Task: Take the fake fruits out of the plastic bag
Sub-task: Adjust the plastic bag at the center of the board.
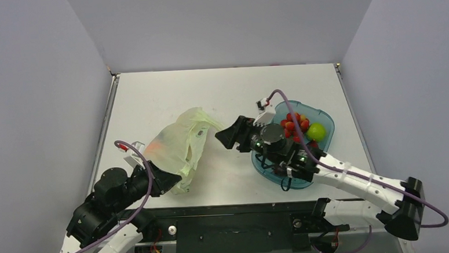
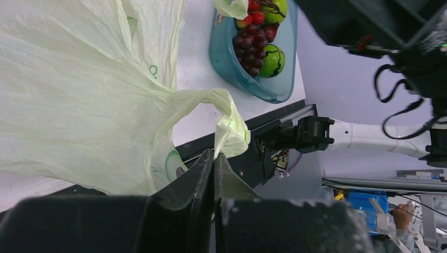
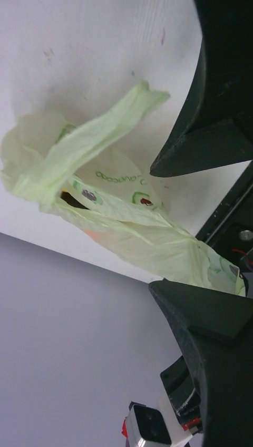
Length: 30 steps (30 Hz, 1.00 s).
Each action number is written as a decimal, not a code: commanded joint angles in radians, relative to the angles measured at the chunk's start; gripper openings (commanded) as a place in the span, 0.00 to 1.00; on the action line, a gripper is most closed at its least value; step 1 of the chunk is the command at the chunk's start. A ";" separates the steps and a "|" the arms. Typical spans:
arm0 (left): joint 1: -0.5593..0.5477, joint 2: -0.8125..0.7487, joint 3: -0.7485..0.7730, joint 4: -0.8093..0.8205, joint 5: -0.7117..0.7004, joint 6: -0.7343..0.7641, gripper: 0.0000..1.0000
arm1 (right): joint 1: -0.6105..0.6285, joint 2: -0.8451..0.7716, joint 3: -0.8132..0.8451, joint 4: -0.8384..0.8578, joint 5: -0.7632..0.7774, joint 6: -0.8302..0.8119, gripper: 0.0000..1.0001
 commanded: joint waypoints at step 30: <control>0.006 0.555 0.541 -0.091 -0.274 0.508 0.86 | 0.184 0.413 -0.112 0.451 -0.020 0.020 0.00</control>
